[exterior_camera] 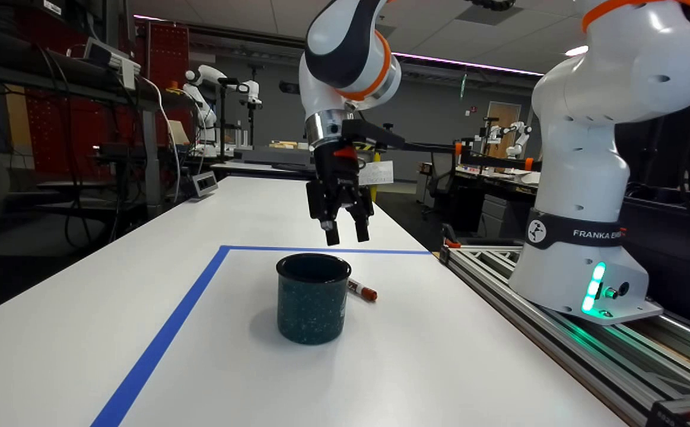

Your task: Remove the marker from the cup

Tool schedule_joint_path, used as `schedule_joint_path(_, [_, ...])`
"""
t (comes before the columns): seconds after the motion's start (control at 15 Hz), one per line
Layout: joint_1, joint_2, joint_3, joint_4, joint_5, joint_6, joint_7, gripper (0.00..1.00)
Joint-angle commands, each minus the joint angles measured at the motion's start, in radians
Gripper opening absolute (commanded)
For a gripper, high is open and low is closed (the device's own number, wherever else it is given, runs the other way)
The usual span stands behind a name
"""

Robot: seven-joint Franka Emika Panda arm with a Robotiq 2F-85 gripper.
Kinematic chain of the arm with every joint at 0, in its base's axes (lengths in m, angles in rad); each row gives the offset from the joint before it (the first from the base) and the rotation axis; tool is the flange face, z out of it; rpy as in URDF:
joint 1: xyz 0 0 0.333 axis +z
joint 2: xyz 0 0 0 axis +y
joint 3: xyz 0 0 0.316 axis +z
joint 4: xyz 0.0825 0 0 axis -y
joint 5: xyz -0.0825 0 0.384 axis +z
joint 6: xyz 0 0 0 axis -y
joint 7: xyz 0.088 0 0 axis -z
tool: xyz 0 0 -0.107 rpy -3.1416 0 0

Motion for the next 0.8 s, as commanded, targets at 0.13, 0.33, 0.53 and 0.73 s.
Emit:
schedule_joint_path(0.13, [0.027, -0.182, 0.009, -0.041, -0.204, -0.057, 0.049, 1.0])
schedule_joint_path(0.33, [0.049, -0.204, 0.002, -0.018, -0.117, -0.139, -0.102, 1.0])
schedule_joint_path(0.53, [0.046, -0.173, 0.006, -0.009, -0.141, -0.112, -0.066, 1.0])
schedule_joint_path(0.73, [0.047, -0.175, 0.005, -0.009, -0.138, -0.115, -0.082, 1.0])
